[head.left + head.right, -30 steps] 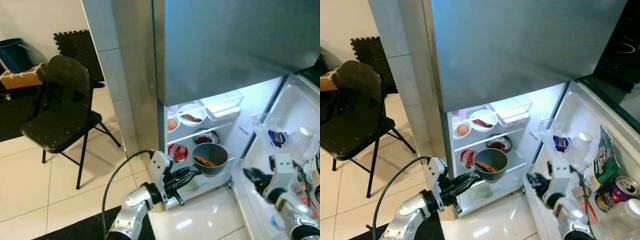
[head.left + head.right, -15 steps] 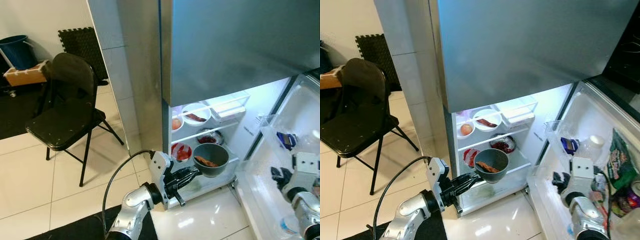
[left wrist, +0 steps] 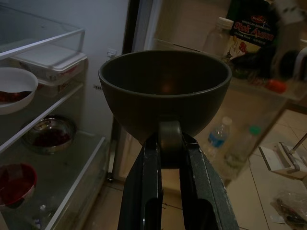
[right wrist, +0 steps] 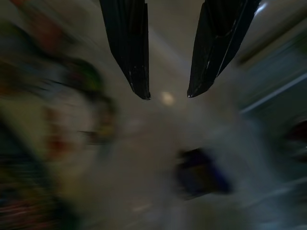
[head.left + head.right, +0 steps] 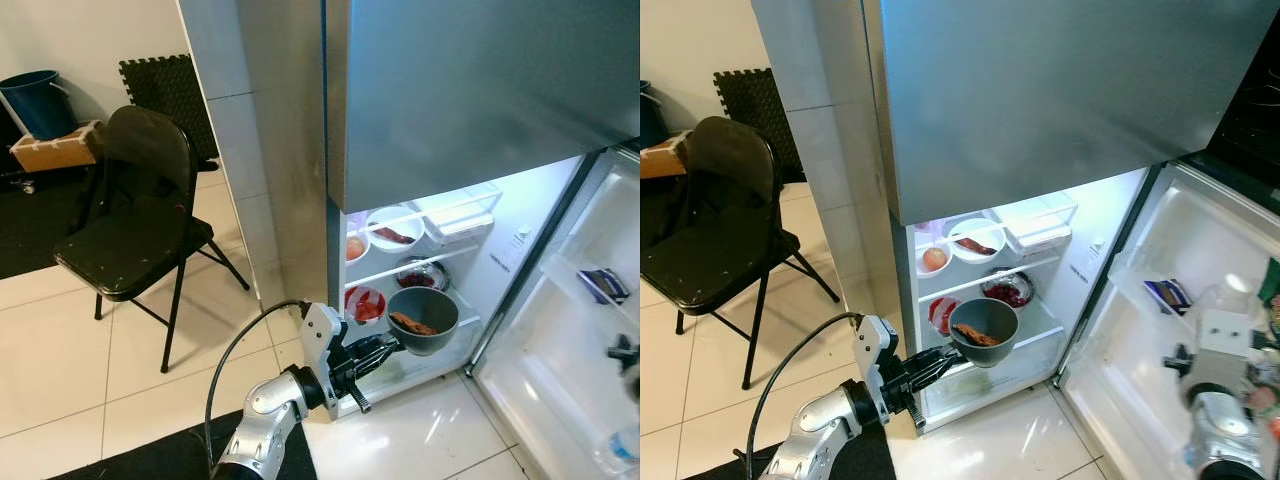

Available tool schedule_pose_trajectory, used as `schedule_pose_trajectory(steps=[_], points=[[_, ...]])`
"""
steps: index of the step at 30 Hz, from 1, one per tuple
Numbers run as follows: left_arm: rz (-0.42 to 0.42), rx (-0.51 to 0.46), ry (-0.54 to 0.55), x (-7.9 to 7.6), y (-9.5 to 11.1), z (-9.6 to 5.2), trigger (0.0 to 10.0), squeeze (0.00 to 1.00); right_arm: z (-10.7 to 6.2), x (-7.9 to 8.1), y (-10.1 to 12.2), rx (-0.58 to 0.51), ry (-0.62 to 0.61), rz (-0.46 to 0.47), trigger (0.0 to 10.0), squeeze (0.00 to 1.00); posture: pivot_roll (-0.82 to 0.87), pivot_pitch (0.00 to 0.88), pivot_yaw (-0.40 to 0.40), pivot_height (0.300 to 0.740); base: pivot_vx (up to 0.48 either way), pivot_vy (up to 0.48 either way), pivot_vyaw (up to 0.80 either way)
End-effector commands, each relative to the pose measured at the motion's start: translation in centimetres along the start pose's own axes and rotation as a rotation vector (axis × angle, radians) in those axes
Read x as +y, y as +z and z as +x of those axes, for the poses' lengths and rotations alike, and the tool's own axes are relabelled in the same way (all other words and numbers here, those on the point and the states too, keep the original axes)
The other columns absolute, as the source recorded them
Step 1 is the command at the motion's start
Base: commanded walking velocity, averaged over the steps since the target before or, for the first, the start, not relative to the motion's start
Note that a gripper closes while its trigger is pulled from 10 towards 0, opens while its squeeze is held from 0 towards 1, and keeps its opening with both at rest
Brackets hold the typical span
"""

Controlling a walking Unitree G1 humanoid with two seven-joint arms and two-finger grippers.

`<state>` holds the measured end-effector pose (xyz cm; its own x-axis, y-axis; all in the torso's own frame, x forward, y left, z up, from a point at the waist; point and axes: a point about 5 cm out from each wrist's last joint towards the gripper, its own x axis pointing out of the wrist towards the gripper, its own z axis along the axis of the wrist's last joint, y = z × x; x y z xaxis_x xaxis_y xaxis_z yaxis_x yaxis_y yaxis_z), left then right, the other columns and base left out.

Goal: Restocking fridge

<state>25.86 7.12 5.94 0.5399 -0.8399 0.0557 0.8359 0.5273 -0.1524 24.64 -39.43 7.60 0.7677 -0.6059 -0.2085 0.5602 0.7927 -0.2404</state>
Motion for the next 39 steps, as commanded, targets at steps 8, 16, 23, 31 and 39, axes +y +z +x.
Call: schedule_pose_trajectory(steps=[8,16,23,31,39], points=[[0.006,-0.004,-0.006,0.0,0.0,-0.1,10.0,0.0,-1.4,1.9,-3.7,0.143,0.106,0.017,10.0,0.0,-0.01,0.0,-0.02,0.74,0.0,0.0,0.0],[0.014,0.002,0.006,0.1,0.0,-0.2,10.0,0.0,-6.4,6.8,-11.4,0.432,0.336,-0.032,10.0,0.0,-0.01,0.0,-0.01,0.74,0.0,0.0,0.0],[0.022,0.009,0.027,0.3,0.0,-0.2,10.0,0.0,-9.8,8.2,-14.8,0.573,0.418,-0.073,10.0,0.0,-0.01,0.0,-0.011,0.74,0.0,0.0,0.0],[0.036,0.006,0.051,0.5,0.0,-0.3,10.0,0.0,-15.0,8.8,-19.2,0.758,0.522,-0.171,10.0,0.0,0.0,0.0,-0.012,0.74,0.0,0.0,0.0],[0.029,0.011,0.051,0.6,0.0,-0.3,10.0,0.0,-16.6,8.7,-20.3,0.807,0.576,-0.212,10.0,0.0,-0.01,0.0,-0.009,0.74,0.0,0.0,0.0]])
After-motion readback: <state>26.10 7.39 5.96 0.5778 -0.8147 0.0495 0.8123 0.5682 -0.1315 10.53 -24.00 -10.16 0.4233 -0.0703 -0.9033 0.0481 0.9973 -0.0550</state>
